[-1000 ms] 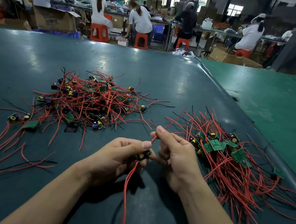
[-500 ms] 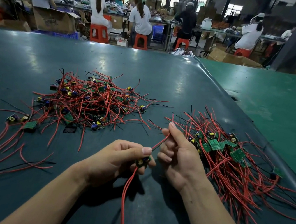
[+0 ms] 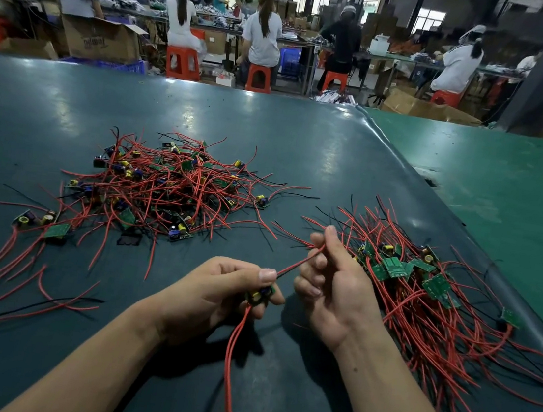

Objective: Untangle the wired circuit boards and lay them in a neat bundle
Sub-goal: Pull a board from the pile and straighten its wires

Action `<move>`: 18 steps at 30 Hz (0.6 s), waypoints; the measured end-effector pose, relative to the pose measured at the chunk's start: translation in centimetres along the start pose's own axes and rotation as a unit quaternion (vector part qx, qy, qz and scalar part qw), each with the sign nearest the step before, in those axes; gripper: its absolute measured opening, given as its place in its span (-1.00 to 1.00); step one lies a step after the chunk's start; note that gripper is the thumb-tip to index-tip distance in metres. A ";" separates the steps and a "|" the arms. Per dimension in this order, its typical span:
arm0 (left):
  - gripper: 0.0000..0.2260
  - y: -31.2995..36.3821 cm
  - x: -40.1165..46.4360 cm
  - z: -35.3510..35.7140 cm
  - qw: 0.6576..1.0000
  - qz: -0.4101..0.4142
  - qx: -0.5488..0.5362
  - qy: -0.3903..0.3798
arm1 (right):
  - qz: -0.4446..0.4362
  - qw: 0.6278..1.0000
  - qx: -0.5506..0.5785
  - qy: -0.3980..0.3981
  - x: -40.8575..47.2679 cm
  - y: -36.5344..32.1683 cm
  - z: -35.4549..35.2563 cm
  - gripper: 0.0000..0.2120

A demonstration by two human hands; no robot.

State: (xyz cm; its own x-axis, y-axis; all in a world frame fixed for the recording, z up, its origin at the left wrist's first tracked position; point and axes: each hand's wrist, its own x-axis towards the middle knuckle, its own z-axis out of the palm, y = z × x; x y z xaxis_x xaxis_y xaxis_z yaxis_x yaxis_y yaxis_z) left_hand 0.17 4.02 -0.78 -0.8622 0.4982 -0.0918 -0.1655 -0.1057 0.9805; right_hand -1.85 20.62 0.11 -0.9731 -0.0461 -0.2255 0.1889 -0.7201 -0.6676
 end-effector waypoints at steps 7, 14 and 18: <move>-0.73 0.2 -0.1 0.2 1.000 -0.001 -0.007 0.021 | -0.139 0.981 -0.125 0.056 0.3 0.4 -0.4 -0.86; -0.74 0.2 -0.1 0.4 0.999 -0.002 -0.019 0.031 | -0.178 0.964 -0.173 0.095 0.2 0.6 -0.4 -0.88; -0.73 0.2 -0.1 0.4 0.999 -0.005 -0.018 0.033 | -0.170 0.968 -0.161 0.093 0.3 0.5 -0.4 -0.86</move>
State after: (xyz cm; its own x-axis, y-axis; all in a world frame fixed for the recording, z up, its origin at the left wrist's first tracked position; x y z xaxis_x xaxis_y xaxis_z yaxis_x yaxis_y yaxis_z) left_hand 0.40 4.29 -0.51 -0.8898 0.4418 -0.1148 -0.1910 -0.1318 0.9727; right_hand -1.97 20.54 -0.56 -0.9512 0.3032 -0.0582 -0.0778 -0.4177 -0.9053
